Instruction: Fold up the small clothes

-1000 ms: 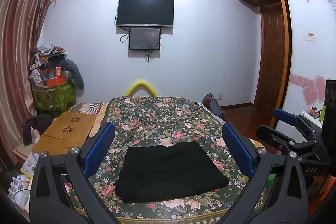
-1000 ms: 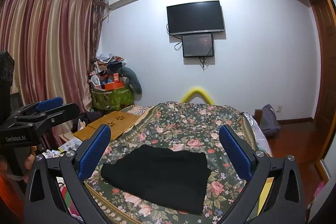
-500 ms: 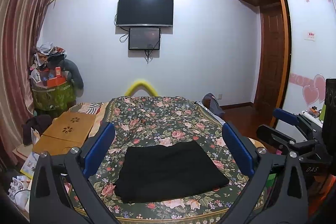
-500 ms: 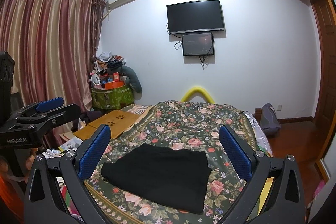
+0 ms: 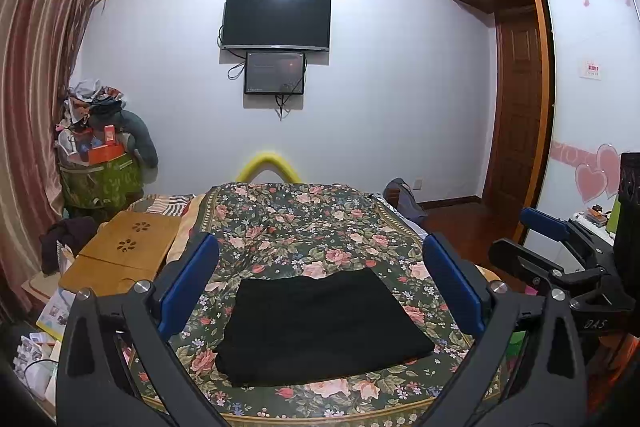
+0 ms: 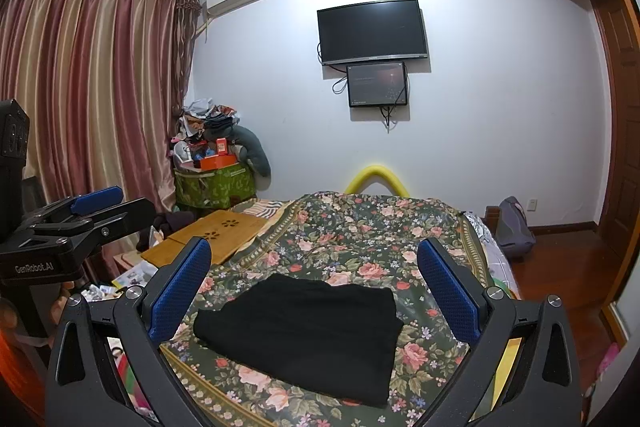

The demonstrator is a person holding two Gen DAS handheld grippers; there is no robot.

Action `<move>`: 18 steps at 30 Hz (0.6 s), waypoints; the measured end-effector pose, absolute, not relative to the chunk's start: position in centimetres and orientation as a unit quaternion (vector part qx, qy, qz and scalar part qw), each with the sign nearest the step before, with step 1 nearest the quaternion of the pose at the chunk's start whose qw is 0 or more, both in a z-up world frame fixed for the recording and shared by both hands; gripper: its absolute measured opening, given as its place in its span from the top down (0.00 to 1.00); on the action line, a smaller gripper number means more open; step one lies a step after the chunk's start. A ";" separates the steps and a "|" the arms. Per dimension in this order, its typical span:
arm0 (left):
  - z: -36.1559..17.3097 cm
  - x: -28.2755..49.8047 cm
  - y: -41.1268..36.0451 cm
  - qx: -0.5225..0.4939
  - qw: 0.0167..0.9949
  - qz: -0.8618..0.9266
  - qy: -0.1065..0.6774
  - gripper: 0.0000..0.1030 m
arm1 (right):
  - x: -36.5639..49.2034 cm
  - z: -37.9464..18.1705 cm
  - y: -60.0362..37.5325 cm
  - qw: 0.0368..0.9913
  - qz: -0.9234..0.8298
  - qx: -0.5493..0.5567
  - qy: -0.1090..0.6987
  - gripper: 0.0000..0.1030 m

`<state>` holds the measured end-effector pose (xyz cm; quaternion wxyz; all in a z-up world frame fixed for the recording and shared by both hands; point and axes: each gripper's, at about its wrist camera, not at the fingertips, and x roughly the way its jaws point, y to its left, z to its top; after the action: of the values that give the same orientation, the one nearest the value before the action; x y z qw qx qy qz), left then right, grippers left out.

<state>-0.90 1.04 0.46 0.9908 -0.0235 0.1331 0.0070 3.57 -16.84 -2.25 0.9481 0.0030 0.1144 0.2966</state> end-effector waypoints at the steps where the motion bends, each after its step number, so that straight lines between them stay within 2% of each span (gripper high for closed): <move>1: 0.4 -0.9 1.0 -0.023 0.991 0.007 0.133 0.00 | 3.6 -2.3 -16.8 0.948 0.297 0.003 0.114 0.01; 18: 0.3 -0.7 0.6 -0.025 0.990 -0.003 0.139 0.00 | 3.5 -2.2 -16.8 0.948 0.295 0.004 0.117 0.01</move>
<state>-0.68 0.56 0.32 0.9900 -0.0248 0.1387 -0.0034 3.47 -16.80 -2.19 0.9482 0.0043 0.1166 0.2954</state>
